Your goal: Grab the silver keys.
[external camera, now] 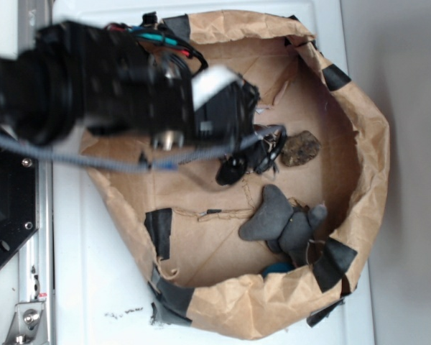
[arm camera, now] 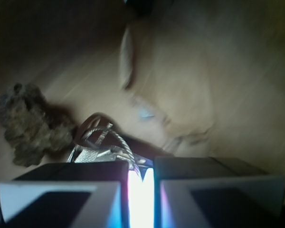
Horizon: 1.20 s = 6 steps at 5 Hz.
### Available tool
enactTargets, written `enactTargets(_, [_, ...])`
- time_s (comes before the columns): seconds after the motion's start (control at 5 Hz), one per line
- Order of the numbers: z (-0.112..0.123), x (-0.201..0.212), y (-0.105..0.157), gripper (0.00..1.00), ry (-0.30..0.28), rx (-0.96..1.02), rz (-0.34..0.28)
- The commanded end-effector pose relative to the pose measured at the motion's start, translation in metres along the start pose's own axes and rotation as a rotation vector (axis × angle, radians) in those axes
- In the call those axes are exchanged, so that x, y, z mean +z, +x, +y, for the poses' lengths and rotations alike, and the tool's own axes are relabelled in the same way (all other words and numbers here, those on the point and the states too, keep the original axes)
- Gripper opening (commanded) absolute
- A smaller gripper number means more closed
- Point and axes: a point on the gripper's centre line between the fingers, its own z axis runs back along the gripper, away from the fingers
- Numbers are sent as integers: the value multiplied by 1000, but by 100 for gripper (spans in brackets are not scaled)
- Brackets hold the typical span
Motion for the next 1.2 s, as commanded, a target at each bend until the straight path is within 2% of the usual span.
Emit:
enactTargets(0.0, [-8, 112, 46, 0, -142, 51, -29])
enactTargets(0.2, [-11, 121, 47, 0, -37, 51, -13])
enactTargets(0.4, [-14, 137, 33, 0, 82, 53, -3])
enactTargets(0.6, [-16, 149, 22, 0, 194, 45, 34])
enactTargets(0.8, [-19, 148, 10, 0, 280, 32, 99])
enactTargets(1.0, [-22, 149, 15, 0, 217, 31, 115])
